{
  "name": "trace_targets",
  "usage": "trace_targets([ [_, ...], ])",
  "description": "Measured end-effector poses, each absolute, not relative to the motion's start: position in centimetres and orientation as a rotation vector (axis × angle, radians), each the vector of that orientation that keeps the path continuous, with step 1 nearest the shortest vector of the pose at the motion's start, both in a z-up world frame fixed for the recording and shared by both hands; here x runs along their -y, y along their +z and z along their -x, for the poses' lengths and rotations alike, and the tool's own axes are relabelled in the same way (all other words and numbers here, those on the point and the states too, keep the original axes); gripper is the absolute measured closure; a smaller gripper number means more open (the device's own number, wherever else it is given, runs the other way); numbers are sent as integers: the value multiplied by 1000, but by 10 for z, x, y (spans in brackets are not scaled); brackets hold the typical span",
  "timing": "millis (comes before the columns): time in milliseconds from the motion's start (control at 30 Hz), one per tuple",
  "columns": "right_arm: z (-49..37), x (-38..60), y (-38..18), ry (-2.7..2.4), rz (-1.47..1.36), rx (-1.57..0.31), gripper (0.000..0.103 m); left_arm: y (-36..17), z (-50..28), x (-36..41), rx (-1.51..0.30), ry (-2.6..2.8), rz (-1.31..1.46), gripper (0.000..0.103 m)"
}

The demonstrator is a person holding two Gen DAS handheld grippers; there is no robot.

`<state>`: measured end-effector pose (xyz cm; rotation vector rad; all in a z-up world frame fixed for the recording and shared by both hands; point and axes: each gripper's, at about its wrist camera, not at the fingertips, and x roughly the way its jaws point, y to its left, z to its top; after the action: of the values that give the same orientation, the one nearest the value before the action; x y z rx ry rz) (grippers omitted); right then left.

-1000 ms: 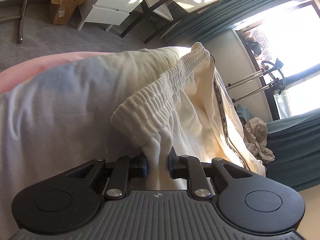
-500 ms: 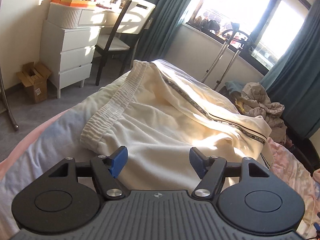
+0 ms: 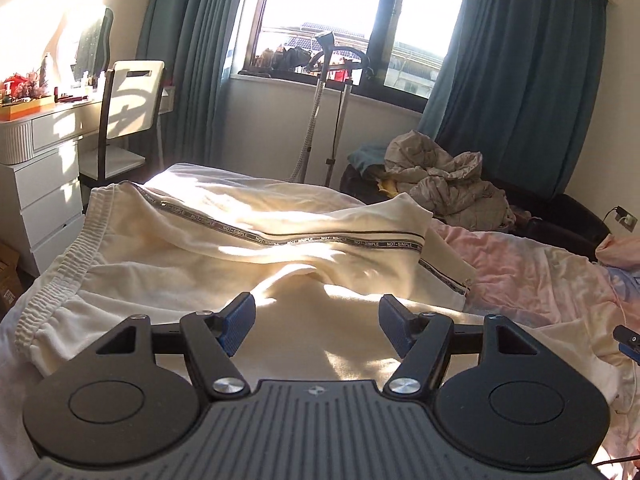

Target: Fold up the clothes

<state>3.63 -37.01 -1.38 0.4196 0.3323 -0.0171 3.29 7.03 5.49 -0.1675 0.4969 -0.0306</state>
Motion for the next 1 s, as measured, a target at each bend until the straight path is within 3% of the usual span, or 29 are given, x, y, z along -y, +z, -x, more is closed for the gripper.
trace_targets([
  [233, -44, 346, -21, 58, -348, -362, 52, 46, -63, -25, -492, -93, 88, 30],
  [500, -68, 327, -41, 125, -338, -439, 52, 1, -86, -12, -504, -130, 60, 29],
  [833, -199, 311, -74, 127, -477, -600, 43, -36, -105, -32, -541, -148, 64, 29],
  [1000, -260, 302, -98, 115, -508, -674, 42, -49, -114, -49, -598, -201, 209, 29],
])
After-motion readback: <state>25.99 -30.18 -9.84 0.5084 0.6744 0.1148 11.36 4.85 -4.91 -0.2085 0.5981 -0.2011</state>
